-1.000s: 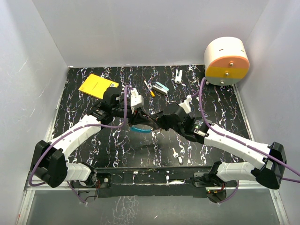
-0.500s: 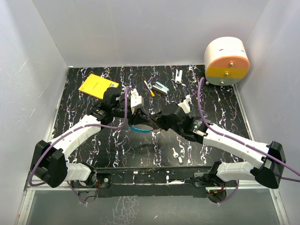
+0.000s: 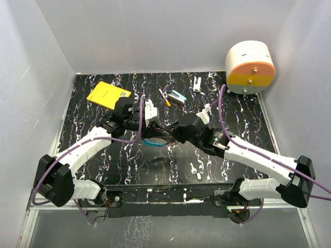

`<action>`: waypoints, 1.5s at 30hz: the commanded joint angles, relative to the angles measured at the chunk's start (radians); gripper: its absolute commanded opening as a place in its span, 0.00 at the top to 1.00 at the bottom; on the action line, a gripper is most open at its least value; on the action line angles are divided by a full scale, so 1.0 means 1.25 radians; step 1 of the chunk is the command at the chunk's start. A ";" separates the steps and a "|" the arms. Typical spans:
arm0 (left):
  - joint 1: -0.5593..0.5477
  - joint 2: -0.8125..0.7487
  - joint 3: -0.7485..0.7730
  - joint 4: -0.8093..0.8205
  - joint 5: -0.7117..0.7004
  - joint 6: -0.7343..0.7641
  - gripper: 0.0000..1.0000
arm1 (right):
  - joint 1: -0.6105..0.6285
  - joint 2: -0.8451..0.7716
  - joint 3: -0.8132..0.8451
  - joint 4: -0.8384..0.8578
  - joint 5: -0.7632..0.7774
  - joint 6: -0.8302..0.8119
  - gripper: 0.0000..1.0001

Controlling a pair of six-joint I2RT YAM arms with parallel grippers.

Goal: Put the keys on the keyring

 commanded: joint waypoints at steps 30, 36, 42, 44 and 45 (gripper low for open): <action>-0.008 -0.044 0.033 -0.203 0.139 0.164 1.00 | 0.004 -0.060 -0.241 -0.353 0.217 0.064 0.92; -0.008 -0.046 0.029 -0.207 0.137 0.166 1.00 | 0.004 -0.036 -0.215 -0.384 0.241 0.050 0.92; -0.007 -0.051 0.015 -0.180 0.131 0.147 1.00 | 0.004 -0.047 -0.238 -0.384 0.246 0.059 0.92; -0.007 -0.050 0.016 -0.176 0.129 0.146 1.00 | 0.004 -0.056 -0.240 -0.387 0.253 0.059 0.92; -0.007 -0.050 0.017 -0.172 0.126 0.145 1.00 | 0.004 -0.060 -0.238 -0.389 0.263 0.060 0.92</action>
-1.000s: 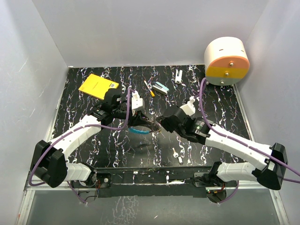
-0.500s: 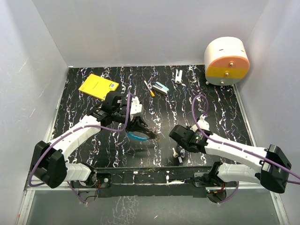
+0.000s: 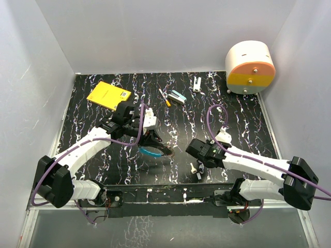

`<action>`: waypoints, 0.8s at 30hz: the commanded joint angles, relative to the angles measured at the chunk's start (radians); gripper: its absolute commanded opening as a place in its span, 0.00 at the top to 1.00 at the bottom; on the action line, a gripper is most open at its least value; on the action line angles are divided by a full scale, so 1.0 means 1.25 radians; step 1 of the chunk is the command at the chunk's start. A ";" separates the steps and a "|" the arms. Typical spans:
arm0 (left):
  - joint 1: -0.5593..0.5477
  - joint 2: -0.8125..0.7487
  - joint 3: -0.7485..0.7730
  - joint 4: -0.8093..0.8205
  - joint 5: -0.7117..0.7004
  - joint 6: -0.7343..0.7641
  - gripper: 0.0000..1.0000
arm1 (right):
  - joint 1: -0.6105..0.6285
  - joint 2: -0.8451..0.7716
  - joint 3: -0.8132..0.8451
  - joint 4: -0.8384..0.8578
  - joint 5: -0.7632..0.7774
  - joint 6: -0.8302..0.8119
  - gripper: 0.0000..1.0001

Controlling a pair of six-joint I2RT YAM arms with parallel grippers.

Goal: Put the keys on the keyring

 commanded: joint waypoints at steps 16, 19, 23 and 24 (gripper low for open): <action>-0.003 -0.041 -0.004 0.077 0.022 -0.033 1.00 | -0.022 0.036 0.009 0.031 0.139 -0.012 0.92; -0.003 -0.043 -0.013 0.096 0.019 -0.043 1.00 | -0.022 0.050 -0.015 0.081 0.101 -0.015 0.92; -0.003 -0.043 -0.016 0.101 0.020 -0.046 1.00 | -0.022 0.081 -0.005 0.093 0.066 -0.027 0.92; -0.004 -0.044 -0.017 0.102 0.019 -0.047 1.00 | -0.021 0.086 0.000 0.093 0.054 -0.031 0.92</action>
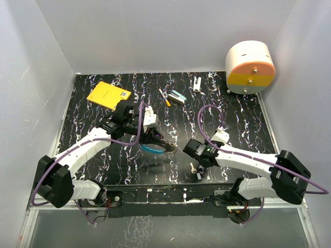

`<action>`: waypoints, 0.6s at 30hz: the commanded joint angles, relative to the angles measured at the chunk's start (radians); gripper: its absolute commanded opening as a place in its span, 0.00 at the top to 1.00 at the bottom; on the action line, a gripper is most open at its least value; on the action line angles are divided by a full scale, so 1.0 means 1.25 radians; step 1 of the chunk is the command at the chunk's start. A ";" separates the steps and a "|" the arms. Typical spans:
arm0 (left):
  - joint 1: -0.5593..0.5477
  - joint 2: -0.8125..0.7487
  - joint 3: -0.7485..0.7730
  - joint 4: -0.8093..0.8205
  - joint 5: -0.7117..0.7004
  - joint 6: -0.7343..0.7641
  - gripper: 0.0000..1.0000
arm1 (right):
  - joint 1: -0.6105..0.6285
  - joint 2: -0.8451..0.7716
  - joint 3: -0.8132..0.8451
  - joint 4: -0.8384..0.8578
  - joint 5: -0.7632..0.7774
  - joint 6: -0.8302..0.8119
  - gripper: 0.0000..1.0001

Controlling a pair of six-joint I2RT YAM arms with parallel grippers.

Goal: Put the keys on the keyring

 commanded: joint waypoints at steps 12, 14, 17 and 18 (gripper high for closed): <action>-0.002 -0.050 -0.018 0.024 0.024 0.001 1.00 | -0.002 -0.026 -0.014 0.094 -0.141 -0.039 0.76; -0.003 -0.049 -0.018 0.023 0.025 0.003 1.00 | -0.002 -0.033 -0.008 0.070 -0.144 -0.033 0.65; -0.003 -0.048 -0.017 0.023 0.026 0.004 1.00 | -0.002 -0.046 0.015 0.034 -0.144 -0.036 0.57; -0.003 -0.047 -0.018 0.023 0.026 0.005 1.00 | -0.001 -0.053 0.021 0.025 -0.141 -0.038 0.54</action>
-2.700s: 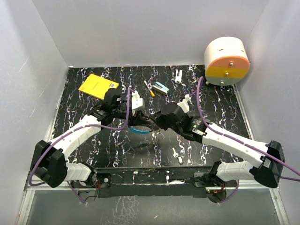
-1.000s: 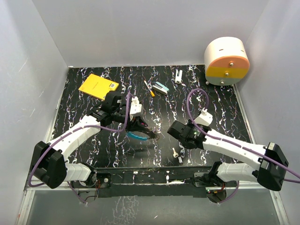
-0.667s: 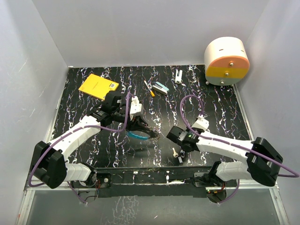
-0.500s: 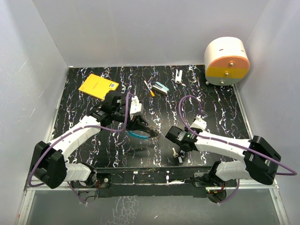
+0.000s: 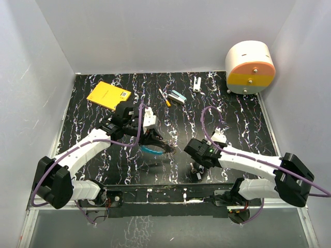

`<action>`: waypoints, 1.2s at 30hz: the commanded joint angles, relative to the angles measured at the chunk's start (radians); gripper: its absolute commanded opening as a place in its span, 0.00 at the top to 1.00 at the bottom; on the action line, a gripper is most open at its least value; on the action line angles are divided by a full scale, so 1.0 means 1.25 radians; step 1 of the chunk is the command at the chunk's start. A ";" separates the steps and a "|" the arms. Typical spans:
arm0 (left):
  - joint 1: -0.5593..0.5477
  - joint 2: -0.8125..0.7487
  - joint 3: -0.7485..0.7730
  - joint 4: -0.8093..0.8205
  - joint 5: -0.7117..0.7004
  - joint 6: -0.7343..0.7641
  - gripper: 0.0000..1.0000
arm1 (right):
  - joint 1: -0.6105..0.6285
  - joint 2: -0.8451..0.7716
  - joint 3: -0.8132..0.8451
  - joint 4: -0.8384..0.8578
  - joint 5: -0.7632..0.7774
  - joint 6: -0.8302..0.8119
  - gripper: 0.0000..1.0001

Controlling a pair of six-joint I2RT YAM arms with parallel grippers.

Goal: Put the keys on the keyring

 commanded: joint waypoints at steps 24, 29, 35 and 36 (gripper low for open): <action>-0.003 -0.017 0.026 -0.072 0.052 0.075 1.00 | 0.013 -0.011 0.318 0.379 -0.166 -0.468 0.74; -0.003 -0.016 0.026 -0.074 0.047 0.082 1.00 | 0.035 0.013 0.340 0.387 -0.196 -0.479 0.76; -0.004 -0.013 0.020 -0.056 0.040 0.062 1.00 | 0.061 0.019 0.355 0.367 -0.210 -0.485 0.76; -0.003 -0.013 0.019 -0.052 0.040 0.058 1.00 | 0.066 0.019 0.355 0.364 -0.212 -0.485 0.76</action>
